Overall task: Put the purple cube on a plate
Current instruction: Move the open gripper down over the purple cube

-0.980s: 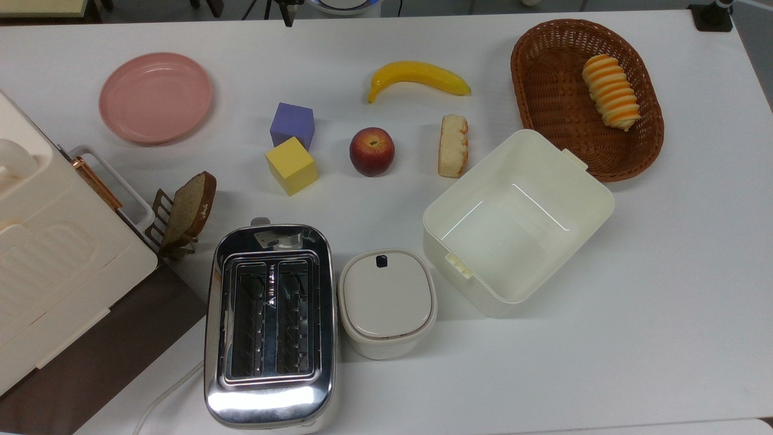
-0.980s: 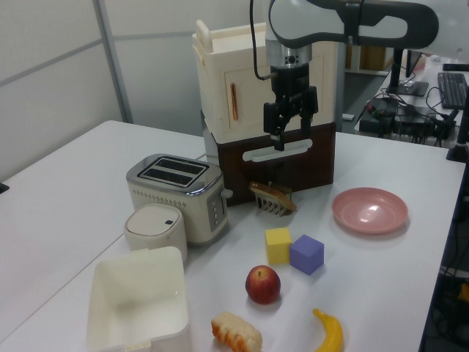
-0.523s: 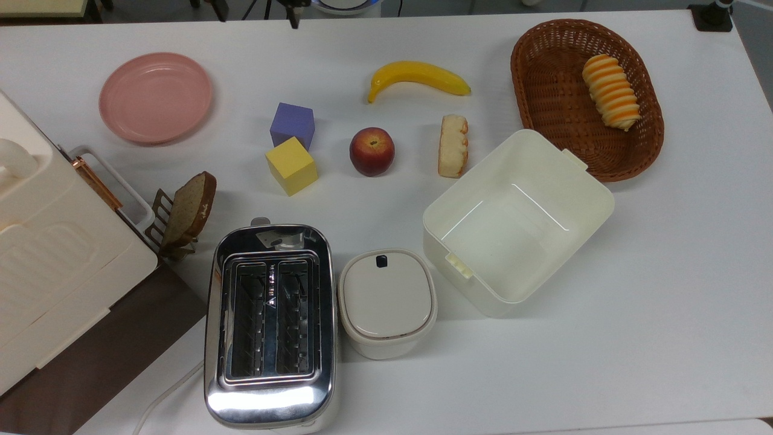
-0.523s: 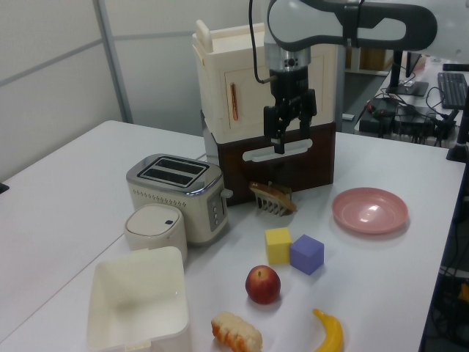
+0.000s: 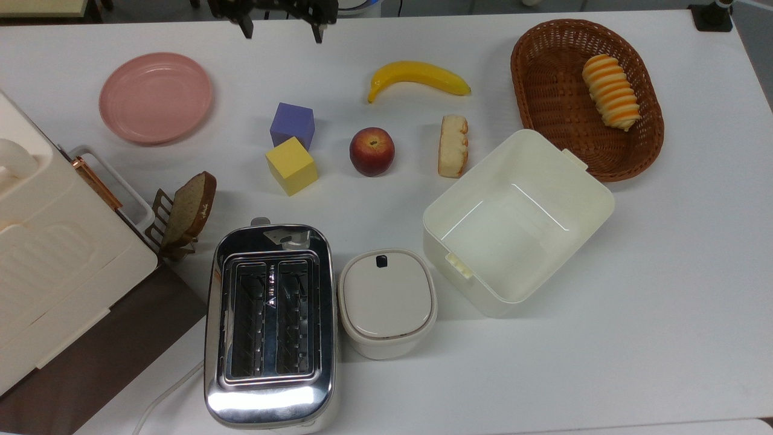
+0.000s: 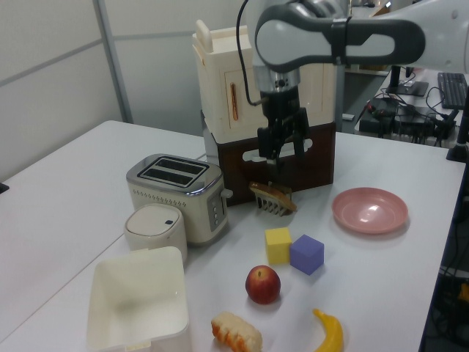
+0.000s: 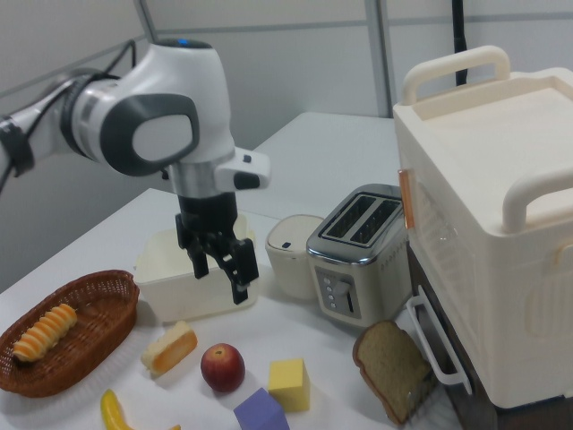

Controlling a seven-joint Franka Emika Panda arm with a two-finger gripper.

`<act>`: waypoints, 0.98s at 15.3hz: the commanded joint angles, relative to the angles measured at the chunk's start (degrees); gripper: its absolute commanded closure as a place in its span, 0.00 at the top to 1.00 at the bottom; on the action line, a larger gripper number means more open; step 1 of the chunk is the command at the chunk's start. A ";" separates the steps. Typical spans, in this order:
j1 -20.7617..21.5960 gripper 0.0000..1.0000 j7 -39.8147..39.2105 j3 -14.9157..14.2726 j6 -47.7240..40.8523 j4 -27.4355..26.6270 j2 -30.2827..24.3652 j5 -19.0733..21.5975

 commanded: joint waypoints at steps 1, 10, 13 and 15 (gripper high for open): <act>1.18 1.00 -1.27 -0.34 5.46 -3.91 1.29 -3.08; 0.83 1.00 -16.56 -0.52 16.38 -12.08 6.21 -7.57; 0.04 1.00 -16.21 -0.96 14.38 -16.21 4.90 -8.01; -0.40 1.00 -14.29 -0.96 12.44 -17.71 5.07 -7.31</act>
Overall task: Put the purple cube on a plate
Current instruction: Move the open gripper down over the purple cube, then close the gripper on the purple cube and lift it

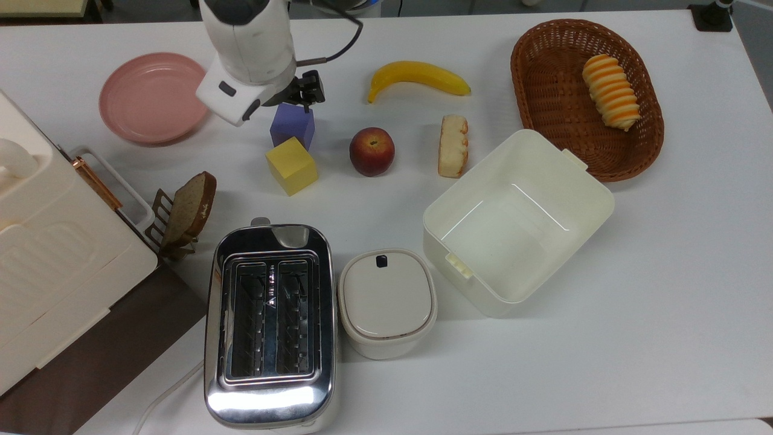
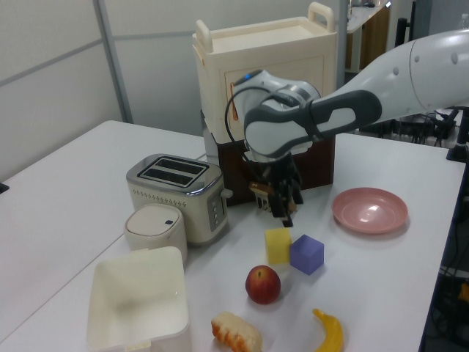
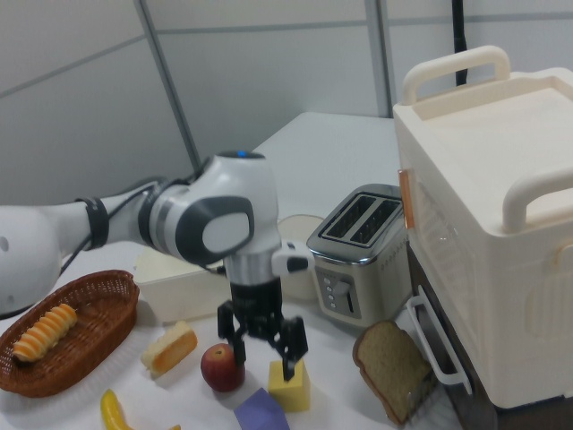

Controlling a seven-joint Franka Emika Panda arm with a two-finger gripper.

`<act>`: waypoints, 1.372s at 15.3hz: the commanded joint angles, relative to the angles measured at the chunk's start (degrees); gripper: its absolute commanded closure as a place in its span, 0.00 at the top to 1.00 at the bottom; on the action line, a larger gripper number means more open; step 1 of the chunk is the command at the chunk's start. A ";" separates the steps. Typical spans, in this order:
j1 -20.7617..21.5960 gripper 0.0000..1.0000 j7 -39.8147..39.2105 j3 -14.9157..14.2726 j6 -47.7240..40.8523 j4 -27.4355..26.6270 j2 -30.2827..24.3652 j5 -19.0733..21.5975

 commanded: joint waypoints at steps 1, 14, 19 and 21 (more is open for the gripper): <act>-0.54 1.00 3.40 -0.53 -1.55 -5.91 -2.10 0.09; 0.17 1.00 18.11 -0.09 12.68 -13.22 1.94 2.81; 0.17 1.00 18.20 0.00 13.04 -11.73 2.03 3.08; 0.17 1.00 18.20 0.00 13.13 -10.59 3.16 3.26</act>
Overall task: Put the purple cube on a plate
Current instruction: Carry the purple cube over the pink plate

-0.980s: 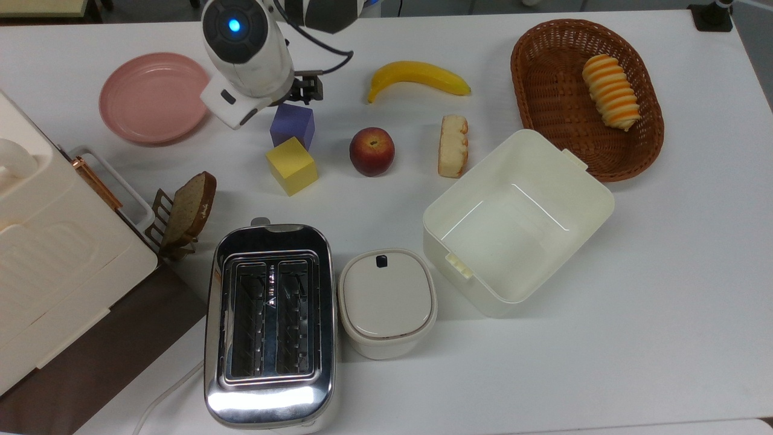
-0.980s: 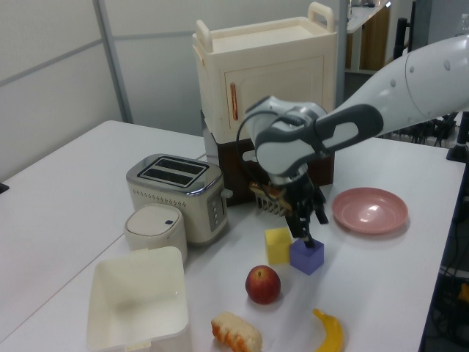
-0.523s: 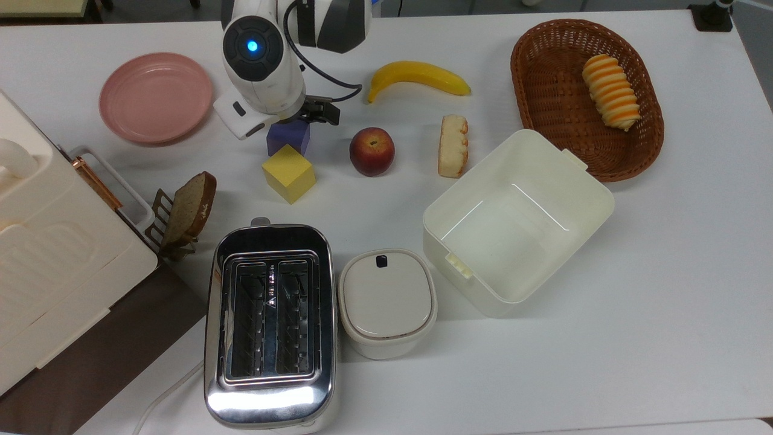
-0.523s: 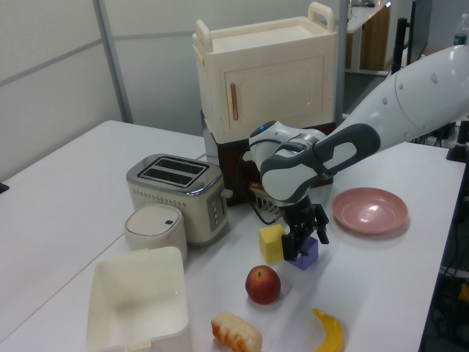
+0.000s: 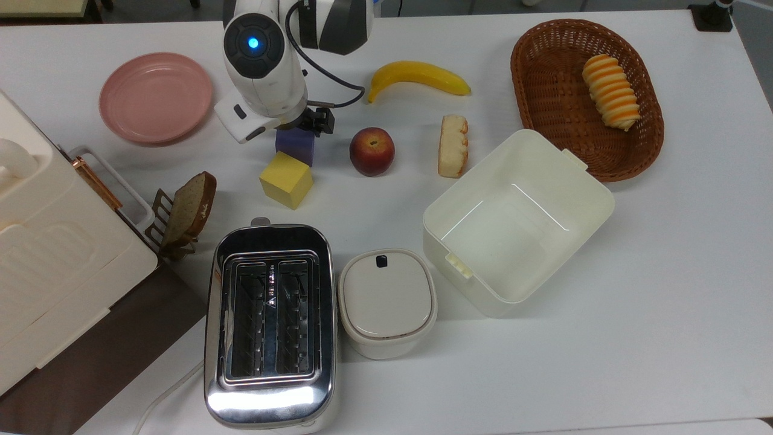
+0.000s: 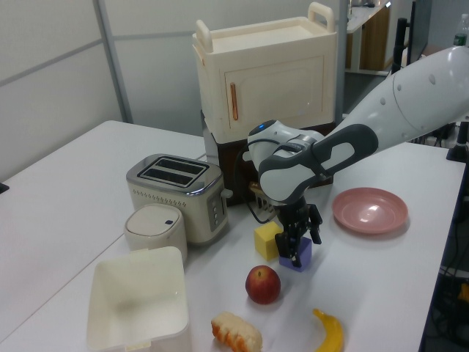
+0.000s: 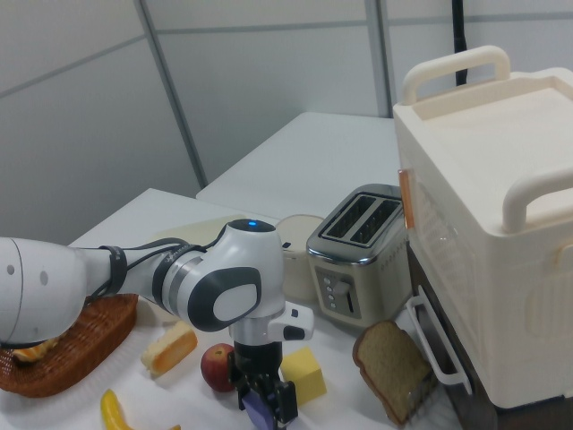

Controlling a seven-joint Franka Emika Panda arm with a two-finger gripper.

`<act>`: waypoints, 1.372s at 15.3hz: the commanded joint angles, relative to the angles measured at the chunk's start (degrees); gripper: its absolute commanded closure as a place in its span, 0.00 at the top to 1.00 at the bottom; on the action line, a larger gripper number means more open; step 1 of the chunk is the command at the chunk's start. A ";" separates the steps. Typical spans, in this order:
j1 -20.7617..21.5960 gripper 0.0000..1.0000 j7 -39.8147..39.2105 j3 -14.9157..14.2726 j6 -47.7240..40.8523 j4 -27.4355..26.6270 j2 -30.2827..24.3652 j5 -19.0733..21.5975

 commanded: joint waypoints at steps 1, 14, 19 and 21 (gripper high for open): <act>0.40 1.00 1.04 -0.11 0.95 2.55 2.14 1.20; -2.83 0.04 -5.28 -0.73 -11.61 5.64 -4.97 0.94; -14.96 0.11 -13.10 -0.82 -10.91 7.40 -2.96 -2.56; -19.53 0.12 -13.63 -0.82 -8.12 7.49 -1.46 -3.63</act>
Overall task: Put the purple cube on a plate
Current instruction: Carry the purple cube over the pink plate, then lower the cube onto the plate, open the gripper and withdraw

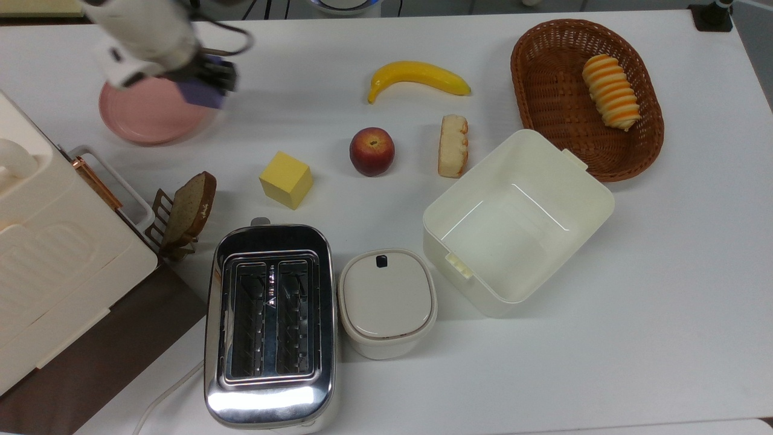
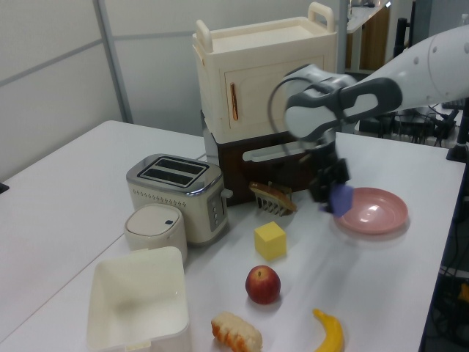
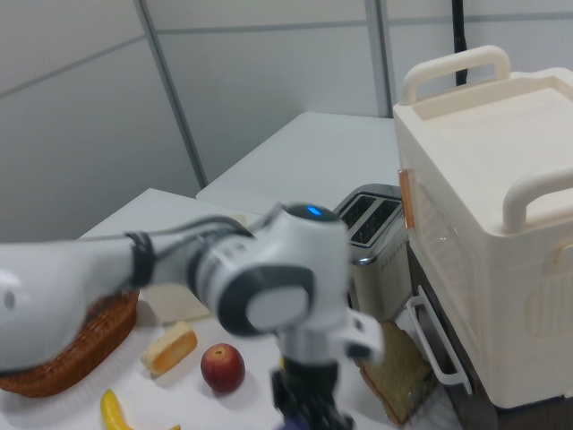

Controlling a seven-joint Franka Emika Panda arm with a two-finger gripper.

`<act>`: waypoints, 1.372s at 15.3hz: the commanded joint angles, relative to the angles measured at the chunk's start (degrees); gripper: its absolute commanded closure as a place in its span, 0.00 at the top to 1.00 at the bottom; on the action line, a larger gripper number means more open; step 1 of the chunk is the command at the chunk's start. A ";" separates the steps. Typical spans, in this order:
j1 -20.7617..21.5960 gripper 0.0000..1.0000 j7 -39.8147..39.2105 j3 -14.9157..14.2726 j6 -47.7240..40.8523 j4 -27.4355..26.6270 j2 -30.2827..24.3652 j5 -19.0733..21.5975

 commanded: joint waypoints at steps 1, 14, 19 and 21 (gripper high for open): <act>-6.68 0.14 -3.26 0.26 4.00 0.22 2.88 -1.70; -9.51 1.00 -6.95 0.52 6.50 0.49 4.40 -2.67; -4.17 1.00 -8.11 1.58 -12.13 10.75 0.60 -0.39; 1.71 1.00 -5.75 1.49 -13.65 13.22 -0.19 1.20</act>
